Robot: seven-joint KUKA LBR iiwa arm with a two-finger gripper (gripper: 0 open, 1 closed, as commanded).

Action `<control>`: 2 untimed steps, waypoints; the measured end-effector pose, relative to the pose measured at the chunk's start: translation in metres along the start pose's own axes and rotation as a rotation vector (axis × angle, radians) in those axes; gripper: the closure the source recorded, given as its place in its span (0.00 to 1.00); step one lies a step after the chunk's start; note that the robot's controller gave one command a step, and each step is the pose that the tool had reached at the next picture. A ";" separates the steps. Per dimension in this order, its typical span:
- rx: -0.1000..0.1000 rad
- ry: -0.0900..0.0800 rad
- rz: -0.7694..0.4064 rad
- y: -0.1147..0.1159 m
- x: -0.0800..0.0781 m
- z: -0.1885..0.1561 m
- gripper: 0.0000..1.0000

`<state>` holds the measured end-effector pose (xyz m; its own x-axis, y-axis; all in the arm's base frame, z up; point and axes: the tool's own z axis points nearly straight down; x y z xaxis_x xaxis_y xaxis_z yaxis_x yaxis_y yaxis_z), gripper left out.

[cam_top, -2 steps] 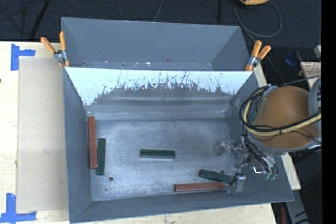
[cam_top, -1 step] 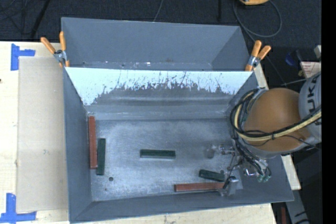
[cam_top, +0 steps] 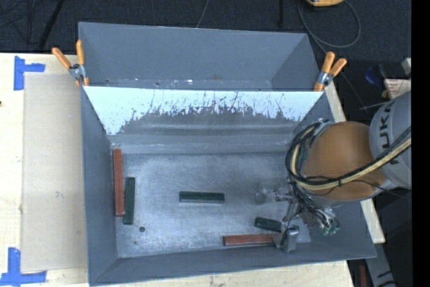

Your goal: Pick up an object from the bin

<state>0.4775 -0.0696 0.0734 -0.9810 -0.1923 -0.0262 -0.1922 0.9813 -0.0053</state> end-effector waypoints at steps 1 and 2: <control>-0.003 0.006 -0.151 -0.026 0.002 0.001 0.00; -0.007 0.026 -0.147 -0.026 0.007 0.002 1.00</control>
Offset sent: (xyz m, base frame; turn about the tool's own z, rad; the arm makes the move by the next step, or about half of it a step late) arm -0.0027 -0.0268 -0.0034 -0.1532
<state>0.4757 -0.0967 0.0714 -0.9425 -0.3341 0.0002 -0.3341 0.9425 -0.0007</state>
